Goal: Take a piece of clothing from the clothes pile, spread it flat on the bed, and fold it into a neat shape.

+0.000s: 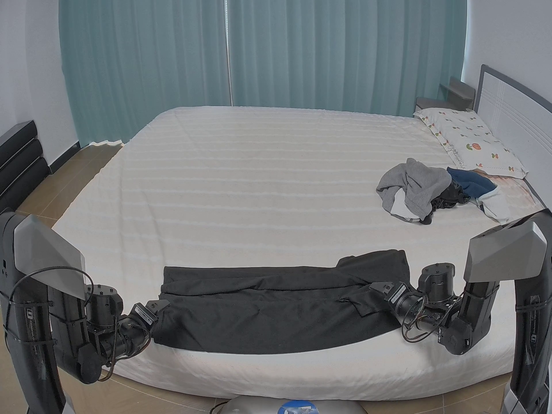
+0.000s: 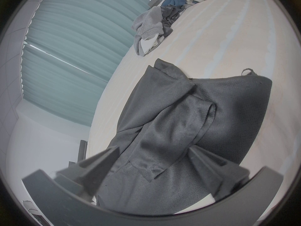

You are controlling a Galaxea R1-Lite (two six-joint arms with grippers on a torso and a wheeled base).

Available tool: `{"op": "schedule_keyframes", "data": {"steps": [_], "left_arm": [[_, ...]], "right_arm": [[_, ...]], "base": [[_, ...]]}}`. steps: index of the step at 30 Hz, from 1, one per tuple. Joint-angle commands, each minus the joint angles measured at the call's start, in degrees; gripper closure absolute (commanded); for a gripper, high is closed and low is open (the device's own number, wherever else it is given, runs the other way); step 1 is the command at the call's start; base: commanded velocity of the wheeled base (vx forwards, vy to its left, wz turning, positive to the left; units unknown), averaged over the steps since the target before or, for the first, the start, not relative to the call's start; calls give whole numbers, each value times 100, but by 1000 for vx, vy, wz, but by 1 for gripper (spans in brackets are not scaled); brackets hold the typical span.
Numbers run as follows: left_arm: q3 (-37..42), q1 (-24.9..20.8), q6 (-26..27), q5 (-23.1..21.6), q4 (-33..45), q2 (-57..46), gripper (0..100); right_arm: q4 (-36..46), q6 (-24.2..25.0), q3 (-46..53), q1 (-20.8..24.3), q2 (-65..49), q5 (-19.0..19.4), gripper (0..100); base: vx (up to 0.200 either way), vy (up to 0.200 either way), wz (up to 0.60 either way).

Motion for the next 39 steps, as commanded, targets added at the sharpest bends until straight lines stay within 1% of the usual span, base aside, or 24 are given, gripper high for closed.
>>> {"op": "schedule_keyframes", "data": {"steps": [1, 13, 17, 20, 24, 29, 39], "left_arm": [[2, -6, -5, 5, -100, 61, 0], [2, -6, 4, 5, -100, 69, 0], [2, -6, 4, 5, -100, 69, 0], [2, -6, 4, 5, -100, 69, 0], [2, -6, 4, 5, -100, 69, 0], [2, 3, -5, -4, -100, 61, 0], [-7, 30, -22, -4, -100, 43, 0]], "right_arm": [[9, 24, -20, 24, 71, -47, 100], [9, 59, 209, 42, -122, -47, 100], [18, 270, 455, 104, -412, -30, 100], [0, 279, 701, 200, -491, -47, 100], [-79, 244, 929, 235, -509, -47, 100], [-166, 68, 1096, 227, -483, -47, 100], [-184, -143, 1193, 288, -281, -47, 100]], "base": [[0, 0, 0], [0, 0, 0], [0, 0, 0], [0, 0, 0], [0, 0, 0], [0, 0, 0], [0, 0, 0]]}}
